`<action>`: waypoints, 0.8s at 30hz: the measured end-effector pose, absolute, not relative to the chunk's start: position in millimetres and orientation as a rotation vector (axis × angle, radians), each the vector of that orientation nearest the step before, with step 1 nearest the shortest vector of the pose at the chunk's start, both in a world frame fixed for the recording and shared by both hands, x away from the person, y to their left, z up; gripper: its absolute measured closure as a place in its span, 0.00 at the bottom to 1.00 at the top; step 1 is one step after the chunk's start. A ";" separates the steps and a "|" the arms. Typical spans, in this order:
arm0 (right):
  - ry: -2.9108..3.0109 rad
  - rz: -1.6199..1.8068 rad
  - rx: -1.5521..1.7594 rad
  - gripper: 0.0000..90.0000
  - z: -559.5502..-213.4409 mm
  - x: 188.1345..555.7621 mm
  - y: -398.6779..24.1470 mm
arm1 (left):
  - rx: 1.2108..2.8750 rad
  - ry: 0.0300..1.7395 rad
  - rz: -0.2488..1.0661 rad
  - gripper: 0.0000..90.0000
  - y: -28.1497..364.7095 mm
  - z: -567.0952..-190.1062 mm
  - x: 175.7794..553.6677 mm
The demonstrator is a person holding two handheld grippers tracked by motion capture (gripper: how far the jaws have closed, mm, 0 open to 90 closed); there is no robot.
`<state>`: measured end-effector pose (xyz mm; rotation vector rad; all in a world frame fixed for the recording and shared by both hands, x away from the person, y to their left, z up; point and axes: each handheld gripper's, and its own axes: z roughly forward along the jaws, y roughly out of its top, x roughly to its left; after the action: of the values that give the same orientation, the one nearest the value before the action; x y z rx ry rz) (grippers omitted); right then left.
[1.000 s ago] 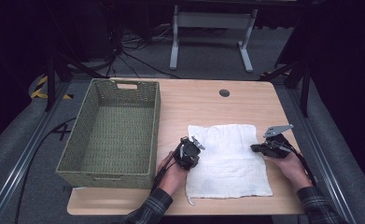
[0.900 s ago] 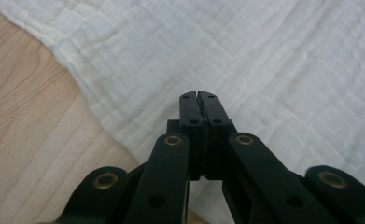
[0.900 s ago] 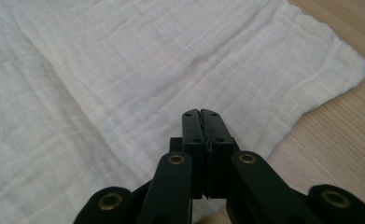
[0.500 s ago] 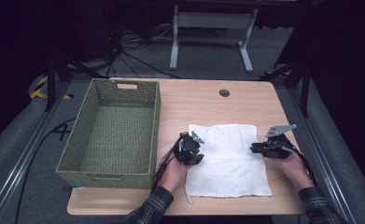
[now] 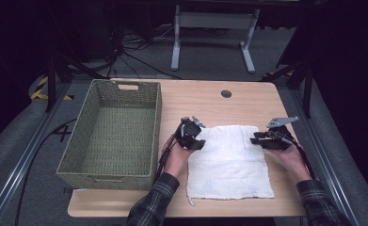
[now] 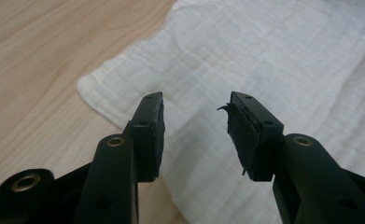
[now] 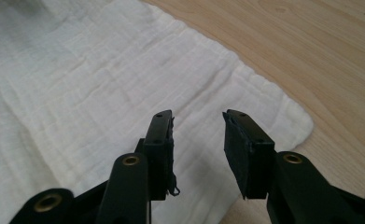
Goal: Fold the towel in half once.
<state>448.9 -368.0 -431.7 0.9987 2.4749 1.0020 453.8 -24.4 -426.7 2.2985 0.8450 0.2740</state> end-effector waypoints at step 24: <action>2.430 0.928 1.092 0.63 -450.3 497.0 -370.7 | 2.316 0.956 0.333 0.67 -29.9 -452.9 498.2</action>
<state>497.0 -370.7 -450.3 1.0921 2.4305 0.9285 498.2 -29.9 -452.9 2.3163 0.9561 0.3334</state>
